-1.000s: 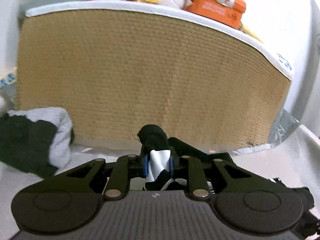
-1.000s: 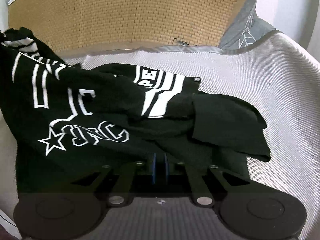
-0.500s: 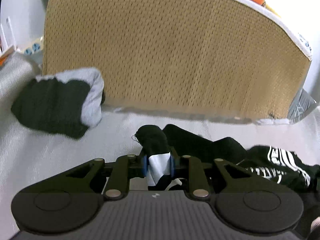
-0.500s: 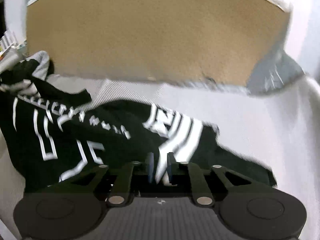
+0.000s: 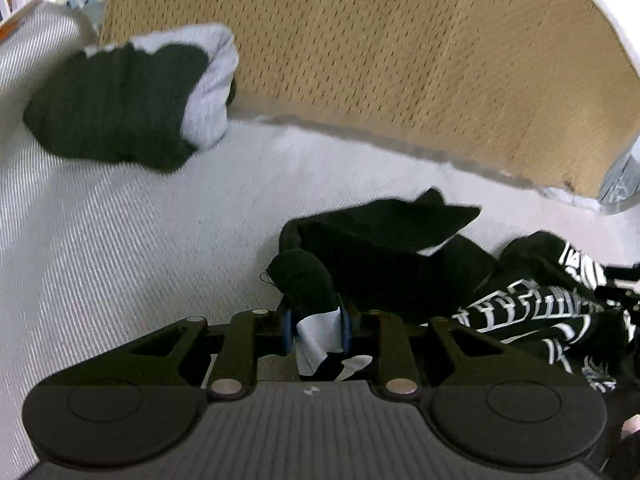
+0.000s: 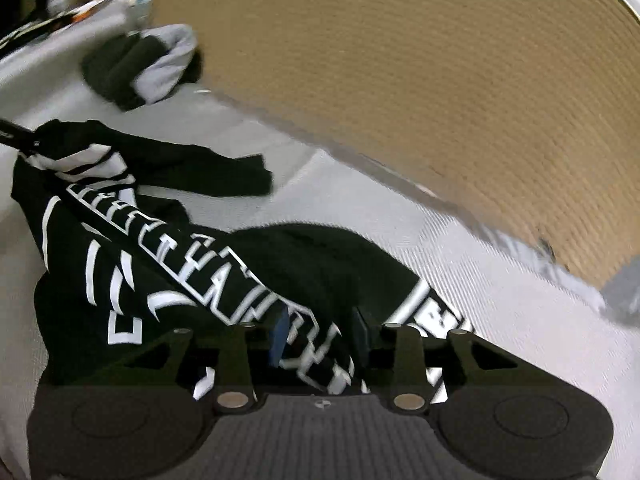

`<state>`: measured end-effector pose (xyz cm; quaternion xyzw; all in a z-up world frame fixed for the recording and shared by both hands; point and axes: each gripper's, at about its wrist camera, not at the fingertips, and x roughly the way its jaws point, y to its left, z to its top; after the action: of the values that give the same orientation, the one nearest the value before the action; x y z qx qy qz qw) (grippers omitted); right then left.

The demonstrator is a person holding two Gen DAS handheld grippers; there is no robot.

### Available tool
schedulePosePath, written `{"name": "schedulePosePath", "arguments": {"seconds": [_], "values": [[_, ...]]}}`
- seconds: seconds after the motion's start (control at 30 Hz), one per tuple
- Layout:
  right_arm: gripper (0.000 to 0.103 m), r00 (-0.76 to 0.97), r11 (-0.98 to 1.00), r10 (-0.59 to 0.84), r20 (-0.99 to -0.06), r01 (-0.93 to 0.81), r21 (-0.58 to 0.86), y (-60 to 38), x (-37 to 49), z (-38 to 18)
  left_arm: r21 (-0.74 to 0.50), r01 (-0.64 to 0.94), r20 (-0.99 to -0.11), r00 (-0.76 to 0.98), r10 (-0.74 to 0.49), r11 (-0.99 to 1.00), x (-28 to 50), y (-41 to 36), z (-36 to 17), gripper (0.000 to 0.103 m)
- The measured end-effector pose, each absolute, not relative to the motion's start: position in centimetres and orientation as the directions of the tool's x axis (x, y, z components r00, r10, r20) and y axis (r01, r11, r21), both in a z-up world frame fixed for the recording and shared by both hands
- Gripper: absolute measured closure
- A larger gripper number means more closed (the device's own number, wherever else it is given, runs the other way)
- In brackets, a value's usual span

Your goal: Fold clothes

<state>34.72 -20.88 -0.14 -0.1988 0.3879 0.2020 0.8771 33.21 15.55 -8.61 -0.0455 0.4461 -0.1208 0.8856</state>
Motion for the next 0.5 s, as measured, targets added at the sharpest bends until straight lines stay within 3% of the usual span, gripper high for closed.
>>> {"name": "schedulePosePath", "arguments": {"seconds": [0.5], "values": [[0.065, 0.581, 0.782, 0.237, -0.779, -0.59, -0.202, -16.4, 40.2, -1.7, -0.144, 0.224, -0.833, 0.498, -0.24, 0.964, 32.2, 15.0, -9.7, 0.075]]}}
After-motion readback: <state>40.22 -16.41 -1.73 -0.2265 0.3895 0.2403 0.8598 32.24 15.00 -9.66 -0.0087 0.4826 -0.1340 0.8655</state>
